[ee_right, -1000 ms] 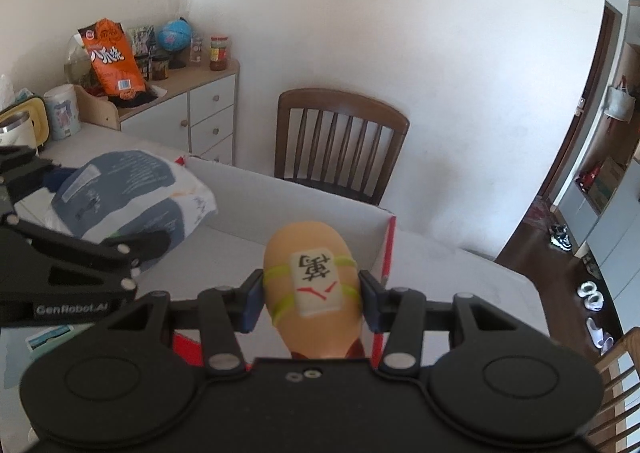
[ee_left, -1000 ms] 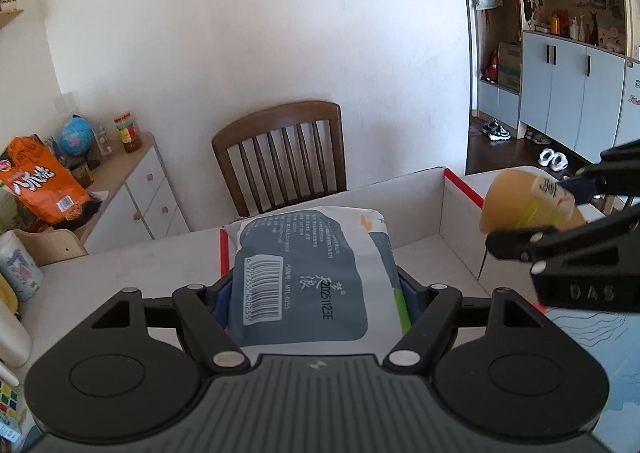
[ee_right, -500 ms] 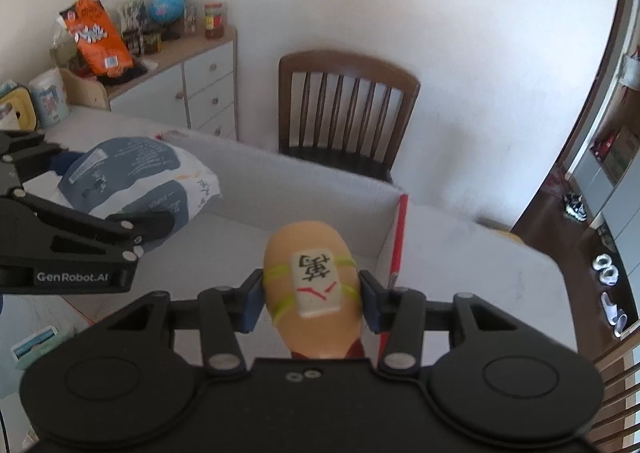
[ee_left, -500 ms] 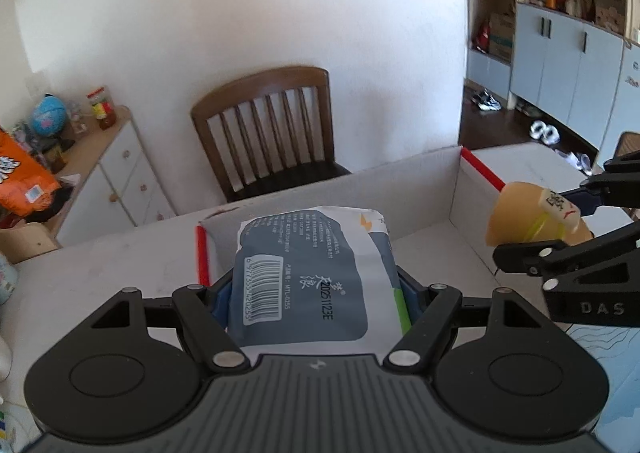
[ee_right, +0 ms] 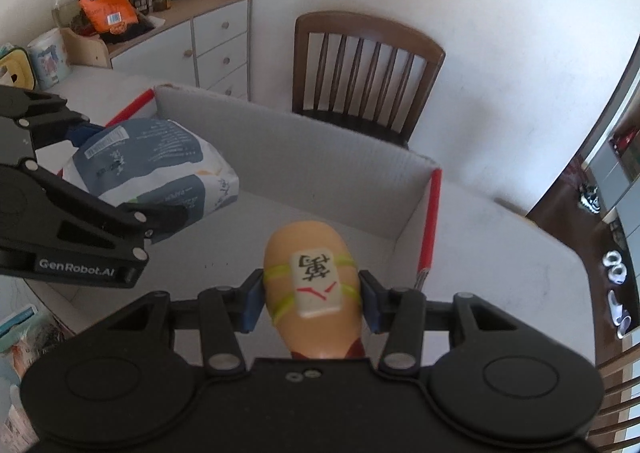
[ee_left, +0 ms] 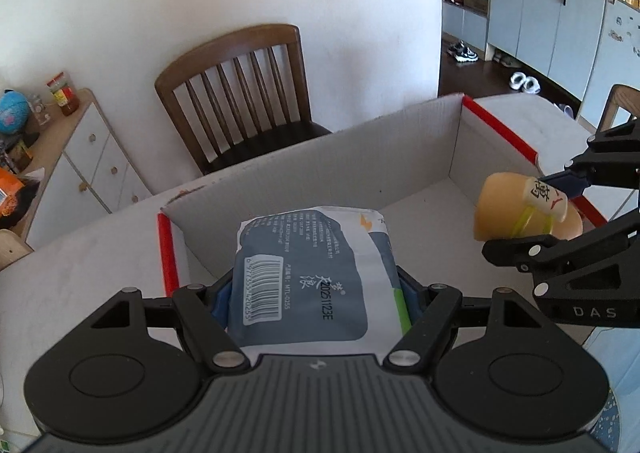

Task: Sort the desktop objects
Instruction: 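Carry the bag with the left tool and the piggy toy with the right tool into the red box, then open both grippers to drop the bag and piggy toy into the box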

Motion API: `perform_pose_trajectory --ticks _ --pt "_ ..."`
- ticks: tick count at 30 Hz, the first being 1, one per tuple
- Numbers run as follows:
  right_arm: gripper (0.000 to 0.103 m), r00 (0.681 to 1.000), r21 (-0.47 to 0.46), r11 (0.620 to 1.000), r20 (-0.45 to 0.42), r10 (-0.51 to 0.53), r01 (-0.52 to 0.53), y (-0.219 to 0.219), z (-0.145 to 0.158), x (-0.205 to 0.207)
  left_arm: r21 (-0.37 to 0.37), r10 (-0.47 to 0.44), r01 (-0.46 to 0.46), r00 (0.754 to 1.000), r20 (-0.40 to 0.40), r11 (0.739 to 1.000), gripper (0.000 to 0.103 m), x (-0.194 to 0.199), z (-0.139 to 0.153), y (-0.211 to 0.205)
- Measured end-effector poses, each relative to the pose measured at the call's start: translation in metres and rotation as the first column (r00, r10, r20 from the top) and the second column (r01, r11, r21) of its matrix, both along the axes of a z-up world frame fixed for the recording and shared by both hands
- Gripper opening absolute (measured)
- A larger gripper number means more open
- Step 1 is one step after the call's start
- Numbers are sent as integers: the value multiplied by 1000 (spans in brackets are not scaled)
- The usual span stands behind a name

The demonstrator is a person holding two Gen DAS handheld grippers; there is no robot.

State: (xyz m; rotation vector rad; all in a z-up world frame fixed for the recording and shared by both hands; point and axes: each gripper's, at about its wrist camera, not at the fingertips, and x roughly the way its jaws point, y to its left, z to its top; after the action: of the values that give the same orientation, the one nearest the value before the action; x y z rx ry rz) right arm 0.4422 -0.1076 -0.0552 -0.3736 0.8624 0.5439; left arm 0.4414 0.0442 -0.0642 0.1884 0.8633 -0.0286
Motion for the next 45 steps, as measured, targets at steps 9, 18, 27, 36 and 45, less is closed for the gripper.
perform_pose_trajectory --ticks 9,18,27,36,45 --pt "48 998 -38 999 -66 15 -18 7 -17 7 -7 -13 12 997 -75 1000 76 14 -17 2" --pt "48 996 -91 994 -72 48 -55 18 -25 9 7 -26 28 991 -132 1000 76 25 -29 1" --pt "48 989 -144 981 -94 117 -129 36 -28 7 38 -48 57 978 -203 998 76 33 -37 1" --pt "49 985 -150 980 -134 113 -133 41 -35 13 50 -43 57 969 -244 997 76 37 -42 -4" --pt "59 983 -167 974 -123 134 -154 39 -31 10 44 -65 79 961 -270 996 79 39 -47 -7"
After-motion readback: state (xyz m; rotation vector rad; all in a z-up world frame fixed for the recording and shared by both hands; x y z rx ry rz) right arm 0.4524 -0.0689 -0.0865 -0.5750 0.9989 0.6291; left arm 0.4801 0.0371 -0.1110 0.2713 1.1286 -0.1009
